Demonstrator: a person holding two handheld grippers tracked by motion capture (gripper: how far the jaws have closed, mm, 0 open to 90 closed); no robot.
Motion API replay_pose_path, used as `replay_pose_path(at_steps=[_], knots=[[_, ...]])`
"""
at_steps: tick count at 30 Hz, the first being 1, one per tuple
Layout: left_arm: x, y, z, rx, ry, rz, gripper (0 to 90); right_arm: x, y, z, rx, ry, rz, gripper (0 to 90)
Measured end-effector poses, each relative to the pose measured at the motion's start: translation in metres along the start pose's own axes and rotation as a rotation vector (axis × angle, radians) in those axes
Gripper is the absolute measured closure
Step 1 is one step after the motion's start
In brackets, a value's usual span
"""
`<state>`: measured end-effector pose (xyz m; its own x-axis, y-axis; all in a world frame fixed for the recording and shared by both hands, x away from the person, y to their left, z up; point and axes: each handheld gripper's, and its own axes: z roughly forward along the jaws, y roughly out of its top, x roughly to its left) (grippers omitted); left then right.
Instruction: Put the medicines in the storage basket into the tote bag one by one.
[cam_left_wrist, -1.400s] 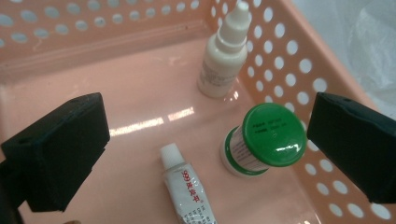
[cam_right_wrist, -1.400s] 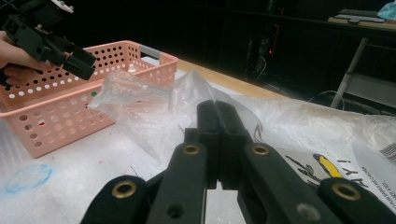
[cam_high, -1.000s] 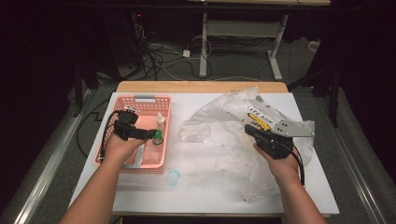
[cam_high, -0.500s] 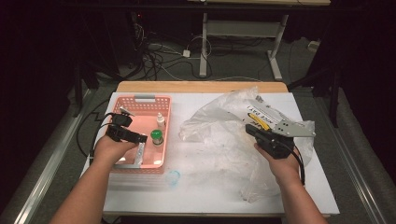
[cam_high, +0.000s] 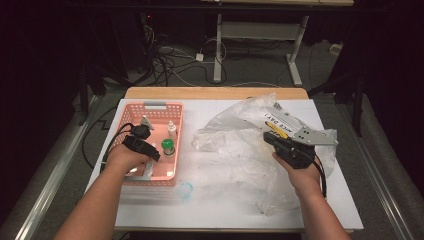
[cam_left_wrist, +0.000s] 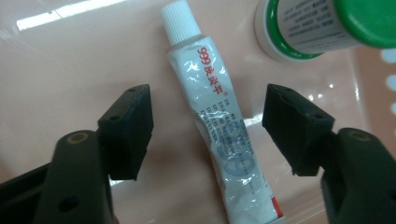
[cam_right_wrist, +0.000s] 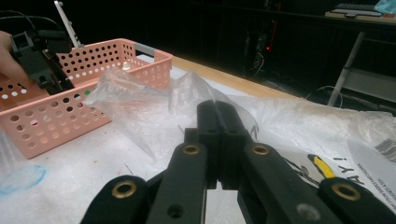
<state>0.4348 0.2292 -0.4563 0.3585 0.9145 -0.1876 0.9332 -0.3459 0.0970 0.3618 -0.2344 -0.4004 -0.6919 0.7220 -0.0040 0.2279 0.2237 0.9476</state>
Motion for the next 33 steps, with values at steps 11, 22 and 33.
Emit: replay_pose_path(at_steps=[11,22,33], knots=[[-0.011,0.002,0.003,0.041,0.099,0.041,58.4,0.001,-0.004,-0.002,0.011,-0.002,-0.003,90.0],[-0.003,-0.002,-0.002,-0.073,0.1,0.034,67.6,-0.002,-0.005,-0.003,0.007,-0.003,0.004,90.0],[0.002,-0.014,-0.02,-0.231,0.062,0.038,67.7,-0.003,-0.004,-0.003,0.004,0.003,0.006,90.0]])
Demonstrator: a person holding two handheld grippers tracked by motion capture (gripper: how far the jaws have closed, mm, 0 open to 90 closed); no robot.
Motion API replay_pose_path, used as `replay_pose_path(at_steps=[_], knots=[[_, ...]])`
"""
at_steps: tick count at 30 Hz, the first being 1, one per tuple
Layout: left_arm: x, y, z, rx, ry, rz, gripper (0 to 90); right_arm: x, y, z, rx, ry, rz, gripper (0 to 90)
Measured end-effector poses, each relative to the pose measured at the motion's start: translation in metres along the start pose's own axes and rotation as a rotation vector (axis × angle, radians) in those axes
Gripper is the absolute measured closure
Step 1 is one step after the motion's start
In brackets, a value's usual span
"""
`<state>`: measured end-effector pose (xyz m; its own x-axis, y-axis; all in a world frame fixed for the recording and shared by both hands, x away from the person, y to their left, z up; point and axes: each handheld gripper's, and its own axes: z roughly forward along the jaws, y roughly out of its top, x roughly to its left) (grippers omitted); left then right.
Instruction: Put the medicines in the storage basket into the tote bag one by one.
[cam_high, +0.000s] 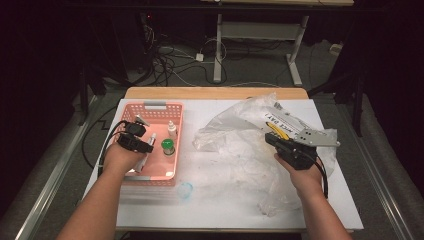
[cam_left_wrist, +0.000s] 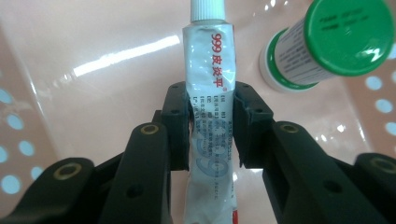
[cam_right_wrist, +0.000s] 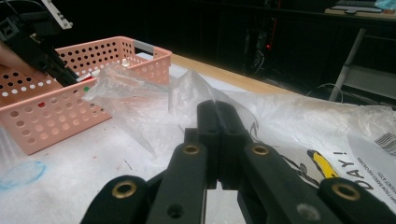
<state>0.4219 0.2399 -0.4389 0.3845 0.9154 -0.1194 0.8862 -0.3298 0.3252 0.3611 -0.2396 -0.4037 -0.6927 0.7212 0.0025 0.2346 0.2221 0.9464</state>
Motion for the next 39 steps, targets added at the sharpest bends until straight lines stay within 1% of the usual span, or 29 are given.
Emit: replay_pose_path(at_steps=[3,5,7,10,12,13,14,16,18,21,22,23,25,26,30,32,34,35,36,38,39], knots=[[0.001,-0.002,-0.005,-0.052,-0.02,-0.004,67.7,0.0,0.0,-0.001,-0.002,0.001,0.0,90.0],[0.0,-0.003,-0.01,-0.096,-0.023,0.004,67.7,0.0,0.001,-0.001,-0.004,-0.001,-0.003,90.0],[-0.002,-0.006,-0.015,-0.155,-0.028,0.017,67.7,0.0,0.001,-0.001,-0.003,-0.002,0.001,90.0],[-0.004,-0.009,-0.022,-0.22,-0.039,0.017,67.7,0.0,0.001,-0.001,-0.003,0.001,0.001,90.0],[-0.006,-0.011,-0.026,-0.252,-0.033,0.025,67.7,0.001,0.001,-0.001,-0.003,0.002,0.002,90.0],[-0.007,-0.013,-0.03,-0.289,-0.033,0.021,67.7,0.001,0.001,-0.001,-0.003,0.001,0.0,90.0],[-0.007,-0.013,-0.03,-0.289,-0.033,0.021,67.7,0.001,0.001,-0.001,-0.003,0.001,0.0,90.0],[-0.007,-0.016,-0.035,-0.329,-0.04,0.026,67.7,0.001,0.001,-0.001,-0.004,0.002,-0.001,90.0],[-0.009,-0.019,-0.04,-0.37,-0.038,0.036,67.7,0.002,0.001,-0.001,-0.004,0.003,0.0,90.0],[-0.013,-0.024,-0.044,-0.42,-0.038,0.046,67.7,0.002,0.002,-0.002,-0.01,0.003,-0.004,90.0],[-0.016,-0.026,-0.046,-0.445,-0.042,0.047,67.7,0.002,0.002,-0.002,-0.01,0.003,-0.004,90.0],[-0.019,-0.028,-0.047,-0.46,-0.045,0.054,67.7,0.002,0.002,-0.001,-0.014,0.007,0.004,90.0],[-0.025,-0.03,-0.046,-0.47,-0.038,0.075,67.7,0.003,0.002,-0.001,-0.012,0.008,0.007,90.0],[-0.027,-0.031,-0.045,-0.478,-0.037,0.082,67.7,0.003,0.002,0.001,-0.01,0.008,-0.004,90.0],[-0.031,-0.034,-0.043,-0.488,-0.036,0.092,67.7,0.005,0.002,0.001,-0.009,0.012,-0.003,90.0],[-0.032,-0.035,-0.043,-0.496,-0.034,0.09,67.7,0.006,0.002,0.001,-0.012,0.015,-0.006,90.0],[-0.035,-0.036,-0.044,-0.502,-0.02,0.11,67.7,0.007,0.003,0.0,-0.013,0.018,-0.003,90.0],[-0.036,-0.037,-0.045,-0.513,-0.016,0.114,67.7,0.007,0.003,0.0,-0.013,0.019,-0.004,90.0],[-0.037,-0.039,-0.046,-0.523,-0.024,0.113,67.7,0.008,0.003,0.001,-0.012,0.02,-0.007,90.0],[-0.04,-0.041,-0.046,-0.535,-0.059,0.125,67.6,0.008,0.003,0.001,-0.012,0.024,-0.011,90.0],[-0.042,-0.042,-0.046,-0.537,-0.058,0.139,67.6,0.01,0.004,0.002,-0.014,0.023,-0.009,90.0]])
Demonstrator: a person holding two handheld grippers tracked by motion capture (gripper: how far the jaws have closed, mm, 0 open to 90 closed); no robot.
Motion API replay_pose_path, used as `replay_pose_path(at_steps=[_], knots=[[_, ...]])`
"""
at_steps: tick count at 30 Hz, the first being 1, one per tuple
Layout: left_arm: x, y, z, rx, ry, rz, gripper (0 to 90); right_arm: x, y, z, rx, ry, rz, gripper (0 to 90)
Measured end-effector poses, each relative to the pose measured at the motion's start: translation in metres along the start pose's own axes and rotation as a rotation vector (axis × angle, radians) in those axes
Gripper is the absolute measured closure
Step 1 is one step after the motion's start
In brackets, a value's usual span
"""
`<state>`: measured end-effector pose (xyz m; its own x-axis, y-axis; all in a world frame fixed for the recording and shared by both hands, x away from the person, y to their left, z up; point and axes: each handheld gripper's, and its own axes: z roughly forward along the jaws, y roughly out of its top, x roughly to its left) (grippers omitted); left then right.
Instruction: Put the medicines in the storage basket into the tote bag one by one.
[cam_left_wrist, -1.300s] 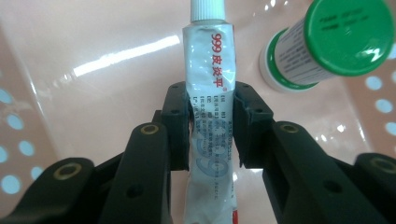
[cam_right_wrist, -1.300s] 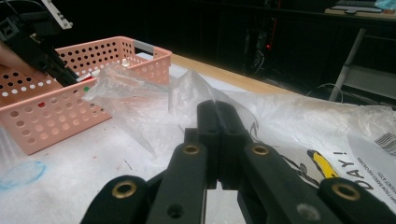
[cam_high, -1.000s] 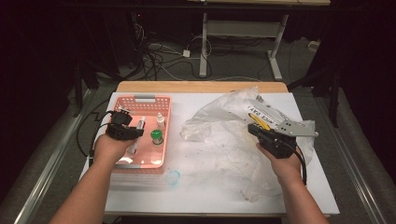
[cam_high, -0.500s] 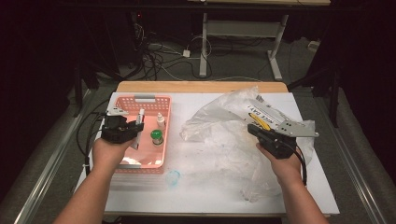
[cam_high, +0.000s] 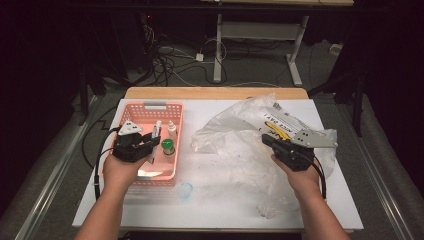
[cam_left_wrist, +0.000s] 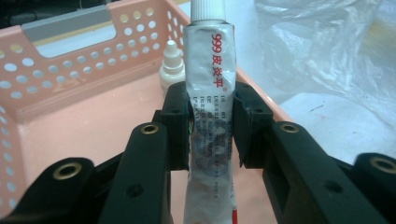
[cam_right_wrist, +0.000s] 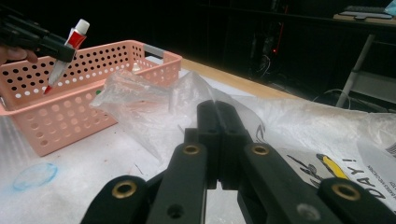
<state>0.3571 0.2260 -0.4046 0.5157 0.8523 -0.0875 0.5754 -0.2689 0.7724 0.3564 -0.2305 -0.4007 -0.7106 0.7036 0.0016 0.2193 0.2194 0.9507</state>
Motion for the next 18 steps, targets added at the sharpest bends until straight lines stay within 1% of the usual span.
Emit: replay_pose_path(at_steps=[1,4,5,8,11,13,17,18], knots=[[-0.002,-0.001,0.0,-0.005,0.0,0.01,67.6,0.0,0.0,0.0,0.0,0.0,0.0,90.0],[-0.008,-0.004,-0.002,-0.033,-0.013,0.018,67.6,0.002,0.001,0.001,0.0,-0.001,-0.006,90.0],[-0.009,-0.004,-0.004,-0.046,-0.019,0.017,67.7,0.002,0.002,0.002,-0.003,-0.001,-0.007,90.0],[-0.012,-0.005,-0.01,-0.088,-0.051,-0.003,67.7,0.006,0.003,0.002,-0.006,-0.001,-0.011,90.0],[-0.018,-0.003,-0.013,-0.087,-0.069,0.012,67.7,0.007,0.004,0.002,-0.005,0.003,-0.013,90.0],[-0.021,-0.002,-0.015,-0.1,-0.086,0.01,67.7,0.008,0.005,0.002,-0.01,0.008,-0.016,90.0],[-0.029,0.001,-0.02,-0.12,-0.108,0.026,67.6,0.01,0.008,0.0,-0.017,0.008,-0.024,90.0],[-0.032,0.002,-0.021,-0.13,-0.118,0.024,67.7,0.011,0.008,0.0,-0.018,0.009,-0.026,90.0]])
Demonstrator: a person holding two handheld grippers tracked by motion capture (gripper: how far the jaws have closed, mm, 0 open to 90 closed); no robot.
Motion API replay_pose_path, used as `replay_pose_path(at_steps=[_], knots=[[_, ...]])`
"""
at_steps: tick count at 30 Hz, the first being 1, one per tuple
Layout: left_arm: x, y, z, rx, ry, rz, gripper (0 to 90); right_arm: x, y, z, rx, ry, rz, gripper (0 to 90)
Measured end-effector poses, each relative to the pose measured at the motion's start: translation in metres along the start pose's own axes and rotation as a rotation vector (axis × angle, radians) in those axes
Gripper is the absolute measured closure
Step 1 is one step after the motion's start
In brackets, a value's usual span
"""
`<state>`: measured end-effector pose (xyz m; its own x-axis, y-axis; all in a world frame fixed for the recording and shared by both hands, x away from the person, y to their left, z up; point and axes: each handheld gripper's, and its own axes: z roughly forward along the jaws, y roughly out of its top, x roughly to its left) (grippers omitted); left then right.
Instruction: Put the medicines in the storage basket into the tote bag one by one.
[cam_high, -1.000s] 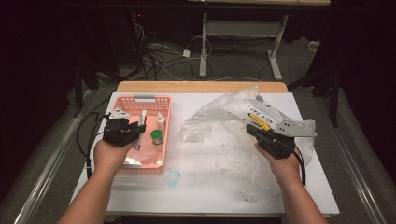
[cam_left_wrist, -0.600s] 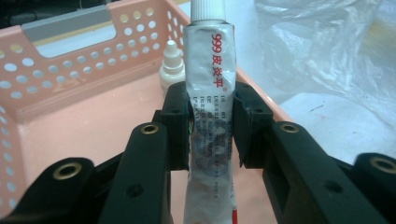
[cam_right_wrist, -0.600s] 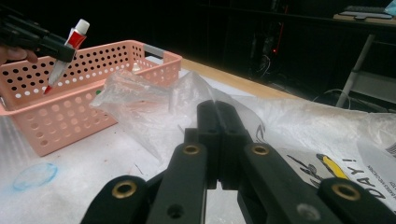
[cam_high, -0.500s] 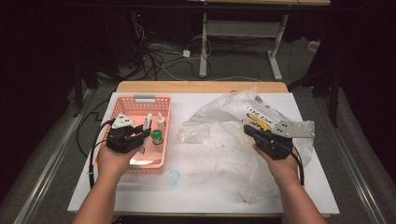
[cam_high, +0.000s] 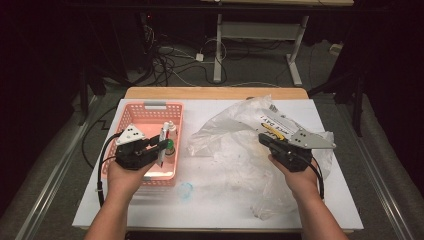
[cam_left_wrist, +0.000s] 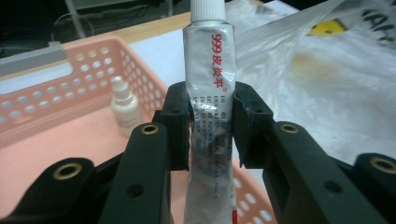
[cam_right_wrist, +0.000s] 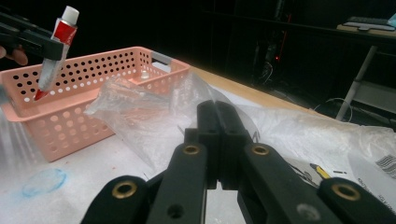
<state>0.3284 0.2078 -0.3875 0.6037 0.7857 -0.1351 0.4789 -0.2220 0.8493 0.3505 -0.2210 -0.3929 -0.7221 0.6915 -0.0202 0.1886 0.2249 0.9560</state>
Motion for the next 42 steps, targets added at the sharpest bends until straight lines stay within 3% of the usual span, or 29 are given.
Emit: replay_pose_path(at_steps=[9,23,34,42], knots=[[-0.026,0.006,-0.001,-0.043,-0.08,0.027,67.6,0.003,0.0,0.002,0.002,-0.002,-0.008,90.0],[-0.057,0.004,0.014,-0.052,-0.188,0.066,67.6,0.004,0.003,-0.002,-0.01,0.005,-0.023,90.0],[-0.075,0.008,0.021,-0.059,-0.202,0.098,67.6,0.005,0.006,-0.005,-0.025,0.007,-0.016,90.0],[-0.1,0.013,0.042,-0.04,-0.23,0.138,67.6,0.009,0.011,-0.006,-0.042,0.01,-0.019,90.0]])
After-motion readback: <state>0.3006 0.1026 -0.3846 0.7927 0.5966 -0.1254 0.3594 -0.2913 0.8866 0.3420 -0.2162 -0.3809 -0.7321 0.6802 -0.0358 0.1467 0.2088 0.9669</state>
